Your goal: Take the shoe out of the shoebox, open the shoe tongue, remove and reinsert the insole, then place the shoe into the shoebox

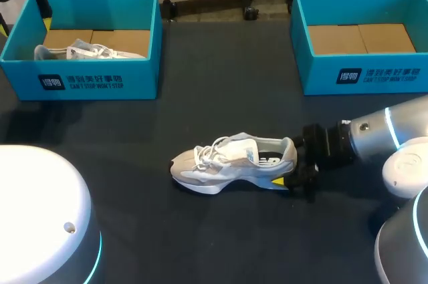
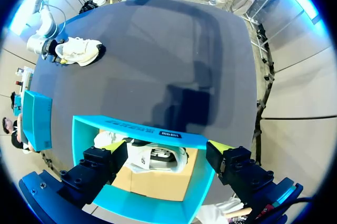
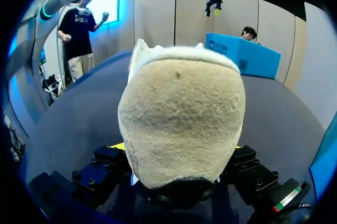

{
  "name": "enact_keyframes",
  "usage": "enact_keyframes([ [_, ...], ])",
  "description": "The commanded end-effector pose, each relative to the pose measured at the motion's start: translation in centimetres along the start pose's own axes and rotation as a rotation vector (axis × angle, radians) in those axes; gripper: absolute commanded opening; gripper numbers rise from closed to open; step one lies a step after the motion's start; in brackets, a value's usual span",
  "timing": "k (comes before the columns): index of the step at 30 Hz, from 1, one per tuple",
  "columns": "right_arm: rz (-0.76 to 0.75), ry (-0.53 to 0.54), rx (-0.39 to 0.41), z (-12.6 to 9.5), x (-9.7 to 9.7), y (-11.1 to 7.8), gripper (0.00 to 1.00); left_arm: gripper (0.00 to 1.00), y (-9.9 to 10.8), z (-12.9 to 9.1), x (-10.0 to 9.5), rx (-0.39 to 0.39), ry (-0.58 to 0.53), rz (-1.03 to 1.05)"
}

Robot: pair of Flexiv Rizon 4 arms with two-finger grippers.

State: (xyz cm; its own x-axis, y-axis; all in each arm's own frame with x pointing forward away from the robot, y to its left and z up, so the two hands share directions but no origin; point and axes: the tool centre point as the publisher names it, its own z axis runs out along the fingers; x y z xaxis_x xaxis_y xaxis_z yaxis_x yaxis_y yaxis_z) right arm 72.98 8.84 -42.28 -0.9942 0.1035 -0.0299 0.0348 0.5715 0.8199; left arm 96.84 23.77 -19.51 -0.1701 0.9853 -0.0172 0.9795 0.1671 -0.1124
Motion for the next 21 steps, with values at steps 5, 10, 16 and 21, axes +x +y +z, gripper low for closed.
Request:
enact_keyframes([
  [5,0.001,-0.001,0.004,0.0,0.0,0.1,0.00,1.00,-0.6,0.4,-2.0,-0.028,0.015,-0.114],
  [10,0.001,-0.001,0.004,0.0,0.0,0.1,0.00,1.00,-1.1,0.3,-3.3,-0.058,0.014,-0.445],
  [16,0.001,-0.001,0.004,0.0,0.0,0.1,0.00,1.00,-1.7,0.6,-4.3,-0.044,0.030,-0.704],
  [21,0.001,-0.001,0.004,0.0,0.0,0.1,0.00,1.00,-1.7,0.6,-4.3,-0.044,0.030,-0.704],
])
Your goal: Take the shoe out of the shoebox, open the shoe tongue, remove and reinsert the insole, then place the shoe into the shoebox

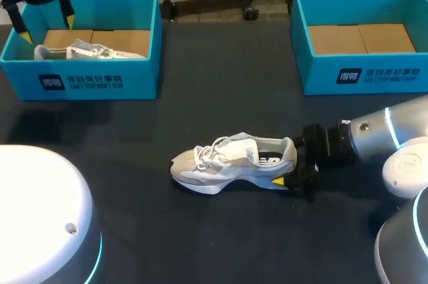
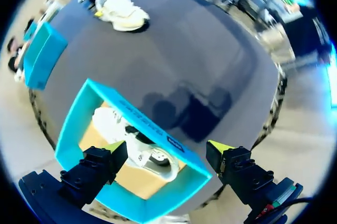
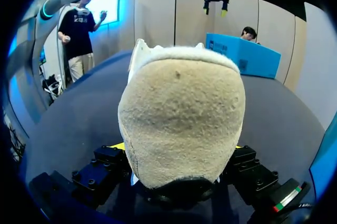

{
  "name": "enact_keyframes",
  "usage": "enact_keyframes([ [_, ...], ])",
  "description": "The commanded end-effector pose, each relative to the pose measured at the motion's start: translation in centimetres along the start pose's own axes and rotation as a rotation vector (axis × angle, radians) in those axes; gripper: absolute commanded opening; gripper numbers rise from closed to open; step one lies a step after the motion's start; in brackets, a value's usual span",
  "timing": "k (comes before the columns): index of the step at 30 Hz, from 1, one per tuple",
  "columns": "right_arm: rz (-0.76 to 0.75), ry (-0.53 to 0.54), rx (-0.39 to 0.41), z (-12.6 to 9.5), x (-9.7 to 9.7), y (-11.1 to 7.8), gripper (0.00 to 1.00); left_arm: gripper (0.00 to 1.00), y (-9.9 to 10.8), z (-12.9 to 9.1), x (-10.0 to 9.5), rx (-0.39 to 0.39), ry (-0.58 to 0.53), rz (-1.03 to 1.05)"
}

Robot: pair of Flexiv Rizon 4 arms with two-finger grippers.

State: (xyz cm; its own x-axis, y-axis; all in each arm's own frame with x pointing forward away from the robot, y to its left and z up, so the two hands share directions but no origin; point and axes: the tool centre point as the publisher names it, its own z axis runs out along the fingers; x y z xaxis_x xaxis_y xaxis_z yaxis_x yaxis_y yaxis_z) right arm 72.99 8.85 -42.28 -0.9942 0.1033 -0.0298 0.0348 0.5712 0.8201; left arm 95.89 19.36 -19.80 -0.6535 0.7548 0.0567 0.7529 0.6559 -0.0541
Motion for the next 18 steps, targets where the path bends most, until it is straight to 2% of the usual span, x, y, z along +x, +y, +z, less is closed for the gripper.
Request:
enact_keyframes([
  [1,0.001,-0.001,0.004,0.0,0.0,0.1,0.00,1.00,-0.2,0.0,-0.1,0.002,0.008,-0.157],
  [10,0.001,-0.001,0.004,0.0,0.0,0.1,0.00,1.00,-0.2,0.0,-0.1,0.002,0.008,-0.157],
  [11,0.001,-0.001,0.004,0.0,0.0,0.1,0.00,1.00,-0.2,-0.1,-0.3,0.021,0.000,-0.216],
  [15,0.001,-0.001,0.004,0.0,0.0,0.1,0.00,1.00,-1.1,0.3,-1.2,-0.030,-0.024,-0.475],
  [18,0.001,-0.001,0.004,0.0,0.0,0.1,0.00,1.00,-1.5,0.3,-1.6,0.041,-0.043,-0.675],
])
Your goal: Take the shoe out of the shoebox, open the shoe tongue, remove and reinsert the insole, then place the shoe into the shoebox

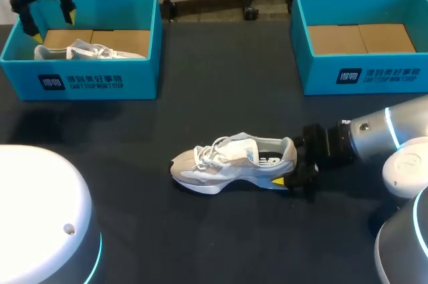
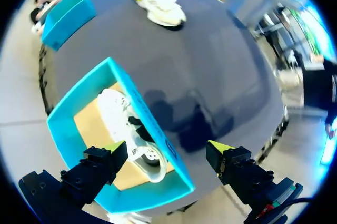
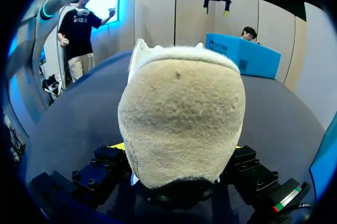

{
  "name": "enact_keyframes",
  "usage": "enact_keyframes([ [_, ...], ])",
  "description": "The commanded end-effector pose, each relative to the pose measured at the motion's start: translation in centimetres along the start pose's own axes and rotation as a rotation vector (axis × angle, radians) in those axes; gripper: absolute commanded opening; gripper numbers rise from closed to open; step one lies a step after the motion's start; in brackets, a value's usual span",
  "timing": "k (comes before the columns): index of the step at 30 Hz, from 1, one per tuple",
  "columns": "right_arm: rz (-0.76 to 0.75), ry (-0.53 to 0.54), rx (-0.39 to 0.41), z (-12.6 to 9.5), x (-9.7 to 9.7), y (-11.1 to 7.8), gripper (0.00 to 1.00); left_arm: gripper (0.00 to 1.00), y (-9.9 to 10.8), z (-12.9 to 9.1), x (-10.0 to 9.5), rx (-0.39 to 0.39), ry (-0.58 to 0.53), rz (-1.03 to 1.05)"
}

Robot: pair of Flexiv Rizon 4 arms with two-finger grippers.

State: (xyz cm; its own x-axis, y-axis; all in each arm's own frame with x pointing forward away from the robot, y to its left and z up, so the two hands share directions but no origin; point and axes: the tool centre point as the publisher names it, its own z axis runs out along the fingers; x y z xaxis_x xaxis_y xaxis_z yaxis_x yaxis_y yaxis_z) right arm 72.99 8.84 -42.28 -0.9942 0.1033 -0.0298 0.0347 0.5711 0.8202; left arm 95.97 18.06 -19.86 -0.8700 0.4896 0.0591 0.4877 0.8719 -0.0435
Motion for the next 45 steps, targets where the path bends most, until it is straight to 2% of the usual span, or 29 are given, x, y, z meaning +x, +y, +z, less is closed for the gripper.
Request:
enact_keyframes([
  [1,0.001,-0.001,0.004,0.0,0.0,0.1,0.00,1.00,-1.0,0.3,-0.3,0.043,-0.029,-0.396],
  [2,0.001,-0.001,0.004,0.0,0.0,0.1,0.00,1.00,-1.1,0.3,-0.3,0.087,-0.020,-0.455],
  [4,0.001,-0.001,0.004,0.0,0.0,0.1,0.00,1.00,-1.2,0.3,-0.1,0.126,-0.009,-0.541],
  [7,0.001,-0.001,0.004,0.0,0.0,0.1,0.00,1.00,-1.7,0.8,0.2,0.158,-0.003,-0.741],
  [8,0.001,-0.001,0.004,0.0,0.0,0.1,0.00,1.00,-2.1,1.1,0.5,0.125,-0.059,-0.799],
  [9,0.001,-0.001,0.004,0.0,0.0,0.1,0.00,1.00,-2.3,1.2,0.7,0.163,-0.038,-0.855],
  [15,0.001,-0.001,0.004,0.0,0.0,0.1,0.00,1.00,-3.2,1.6,1.5,0.208,-0.074,-1.201],
  [19,0.001,-0.001,0.004,0.0,0.0,0.1,0.00,1.00,-4.2,1.8,2.1,0.184,-0.085,-1.344],
  [24,0.001,-0.001,0.004,0.0,0.0,0.1,0.00,1.00,-6.0,1.4,3.0,0.133,-0.161,-1.460],
  [31,0.001,-0.001,0.004,0.0,0.0,0.1,0.00,1.00,-7.8,0.6,3.9,0.077,-0.189,-1.549],
  [36,0.001,-0.001,0.004,0.0,0.0,0.1,0.00,1.00,-10.0,-0.4,4.8,-0.018,-0.238,-1.569],
  [45,0.001,-0.001,0.004,0.0,0.0,0.1,0.00,1.00,-13.7,-2.0,6.2,-0.033,-0.215,-1.601],
])
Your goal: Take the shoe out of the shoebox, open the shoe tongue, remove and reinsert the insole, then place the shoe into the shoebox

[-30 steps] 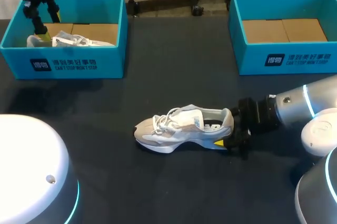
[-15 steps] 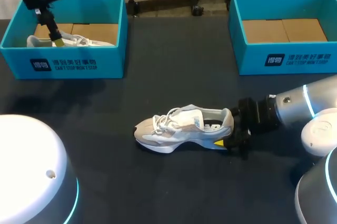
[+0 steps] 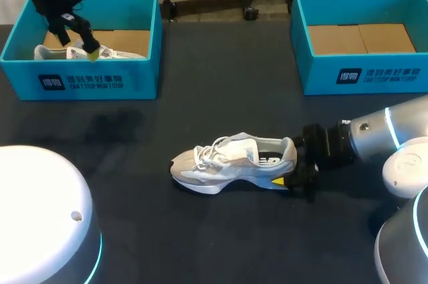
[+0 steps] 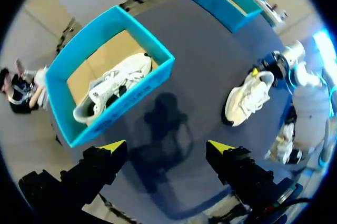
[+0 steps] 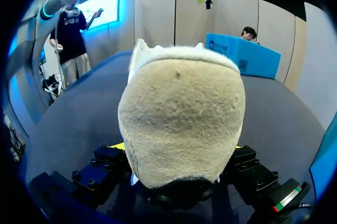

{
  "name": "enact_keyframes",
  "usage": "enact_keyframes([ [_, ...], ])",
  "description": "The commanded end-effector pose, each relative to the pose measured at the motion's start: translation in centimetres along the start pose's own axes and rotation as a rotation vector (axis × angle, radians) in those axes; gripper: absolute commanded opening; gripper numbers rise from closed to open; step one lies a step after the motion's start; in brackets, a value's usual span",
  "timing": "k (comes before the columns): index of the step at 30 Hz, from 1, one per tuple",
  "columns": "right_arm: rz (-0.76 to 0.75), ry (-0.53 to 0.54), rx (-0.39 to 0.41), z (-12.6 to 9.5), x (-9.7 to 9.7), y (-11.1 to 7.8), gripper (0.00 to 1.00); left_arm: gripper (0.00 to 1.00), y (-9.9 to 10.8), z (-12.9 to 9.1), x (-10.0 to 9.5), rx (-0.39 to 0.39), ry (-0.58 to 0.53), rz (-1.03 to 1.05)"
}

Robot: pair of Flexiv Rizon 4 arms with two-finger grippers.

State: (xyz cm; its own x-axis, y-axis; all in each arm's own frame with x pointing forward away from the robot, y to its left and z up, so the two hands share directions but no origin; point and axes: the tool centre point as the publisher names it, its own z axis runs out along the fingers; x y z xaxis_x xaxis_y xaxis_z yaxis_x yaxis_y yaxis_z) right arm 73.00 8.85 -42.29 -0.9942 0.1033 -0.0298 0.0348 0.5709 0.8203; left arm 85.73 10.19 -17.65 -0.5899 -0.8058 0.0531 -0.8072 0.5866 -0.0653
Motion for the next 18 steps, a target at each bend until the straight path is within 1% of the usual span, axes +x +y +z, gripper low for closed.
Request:
enact_keyframes([
  [1,0.001,-0.001,0.004,0.0,0.0,0.1,0.00,1.00,0.9,-0.8,2.4,-0.015,-0.175,-0.148],
  [4,0.001,-0.001,0.004,0.0,0.0,0.1,0.00,1.00,1.2,-0.9,4.1,0.008,-0.165,-0.137],
  [18,0.001,-0.001,0.004,0.0,0.0,0.1,0.00,1.00,1.2,-0.9,4.1,0.008,-0.165,-0.137],
])
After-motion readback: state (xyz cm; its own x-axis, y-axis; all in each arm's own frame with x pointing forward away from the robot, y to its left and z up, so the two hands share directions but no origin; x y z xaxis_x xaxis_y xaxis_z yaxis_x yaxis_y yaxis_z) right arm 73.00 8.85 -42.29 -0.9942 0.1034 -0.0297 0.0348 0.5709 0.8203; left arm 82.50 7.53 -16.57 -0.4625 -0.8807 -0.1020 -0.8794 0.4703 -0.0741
